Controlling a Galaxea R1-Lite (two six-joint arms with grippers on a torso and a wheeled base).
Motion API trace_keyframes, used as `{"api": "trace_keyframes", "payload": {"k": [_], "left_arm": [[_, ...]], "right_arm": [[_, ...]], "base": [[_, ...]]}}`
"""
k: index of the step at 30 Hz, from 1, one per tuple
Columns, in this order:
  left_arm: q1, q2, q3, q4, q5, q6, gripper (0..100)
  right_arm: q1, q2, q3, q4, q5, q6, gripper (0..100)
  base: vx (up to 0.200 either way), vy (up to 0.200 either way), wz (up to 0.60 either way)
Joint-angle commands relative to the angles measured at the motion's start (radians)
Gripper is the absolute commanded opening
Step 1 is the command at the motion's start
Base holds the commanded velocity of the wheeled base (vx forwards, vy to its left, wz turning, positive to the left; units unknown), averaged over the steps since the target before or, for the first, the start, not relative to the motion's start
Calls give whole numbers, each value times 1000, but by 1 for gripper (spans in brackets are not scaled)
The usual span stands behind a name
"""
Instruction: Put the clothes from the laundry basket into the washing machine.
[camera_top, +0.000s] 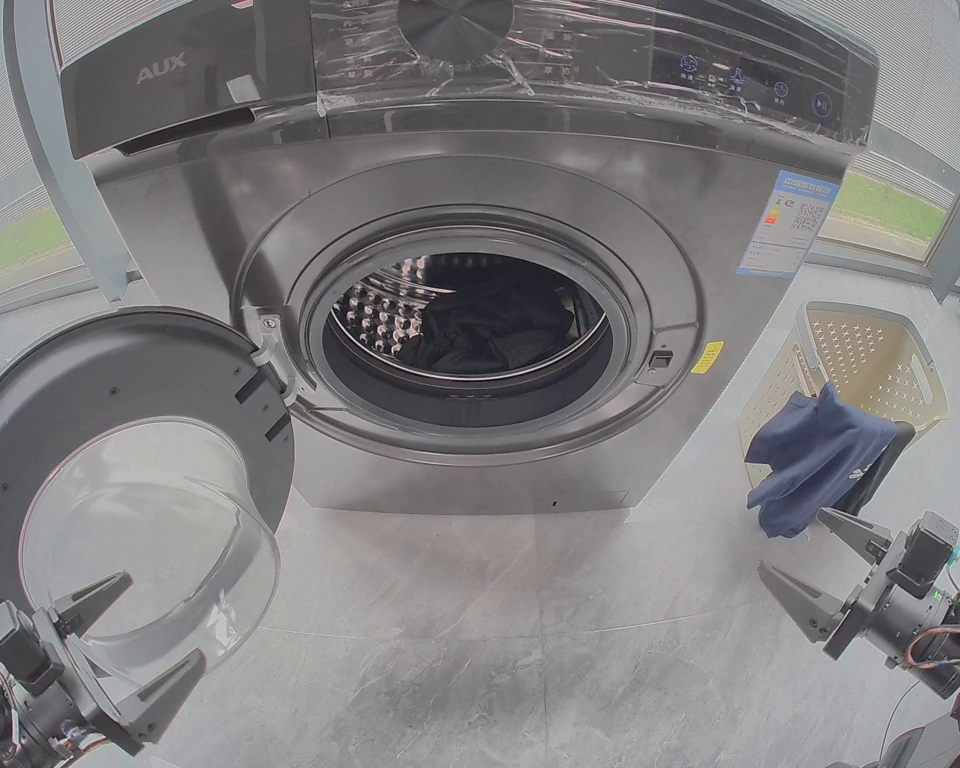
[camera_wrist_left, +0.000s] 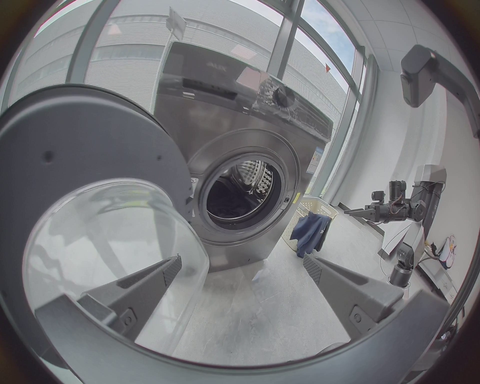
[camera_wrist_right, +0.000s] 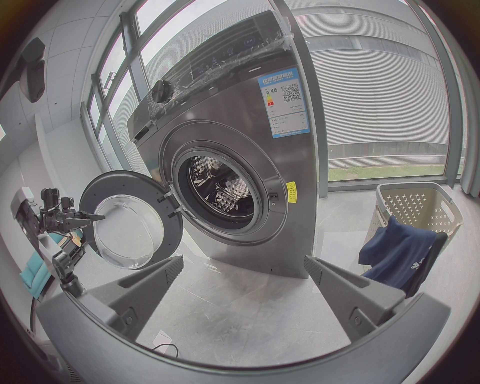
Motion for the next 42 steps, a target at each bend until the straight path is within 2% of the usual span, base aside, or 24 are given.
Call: {"api": "trace_keyframes", "payload": {"k": [1,6,11,15,18,20,22,24,26,28,30,32,34,35,37,39,40,41,42], "left_arm": [[78,-291,5,161,-4,-6,100],[132,-399,11,248,-7,-18,100],[221,-523,16,356,-7,-19,100],[290,-632,16,460,-6,-23,100],[292,-635,16,499,16,-23,100],[295,-635,16,509,30,-33,100],[295,-636,16,511,30,-33,100],[299,-635,16,525,36,-35,100],[301,-635,16,529,53,-41,100],[302,-635,16,541,108,-75,100],[302,-635,14,557,119,-79,100],[302,-630,14,569,119,-75,100],[344,-581,11,575,100,-61,100],[371,-569,13,574,73,-39,100],[425,-567,16,572,-24,46,100],[425,-567,16,572,-24,46,100],[477,-587,17,647,-87,62,100],[483,-589,13,663,-79,56,100],[496,-589,16,649,-45,31,100]], "right_arm": [[-83,-175,18,92,-1,-1,100],[-131,-271,18,171,-1,-4,100],[-247,-448,18,342,9,-9,100],[-325,-614,16,484,16,-18,100],[-368,-733,10,592,18,-34,100],[-399,-810,13,655,18,-34,100],[-414,-838,16,678,18,-34,100],[-456,-923,18,768,19,-34,100],[-468,-974,18,833,22,-35,100],[-485,-1078,18,975,30,-35,100],[-490,-1086,18,1040,27,-24,100],[-491,-1083,18,1041,21,-24,100],[-497,-1084,18,1041,15,-32,100],[-509,-1084,18,1043,16,-35,100],[-543,-1088,16,1050,32,-41,100],[-543,-1088,16,1050,32,-41,100],[-612,-1134,18,1093,95,-76,100],[-620,-1154,18,1104,105,-89,100],[-623,-1172,10,1138,116,-103,100]], "base": [[-200,0,0],[-80,0,0],[-200,0,0],[0,0,0],[0,-67,0],[0,-200,0],[0,-200,0],[0,-200,0],[0,-200,0],[0,-200,0],[0,-100,0],[0,0,0],[0,0,0],[0,0,0],[0,0,0],[0,0,0],[0,0,0],[0,0,0],[0,0,0]]}}
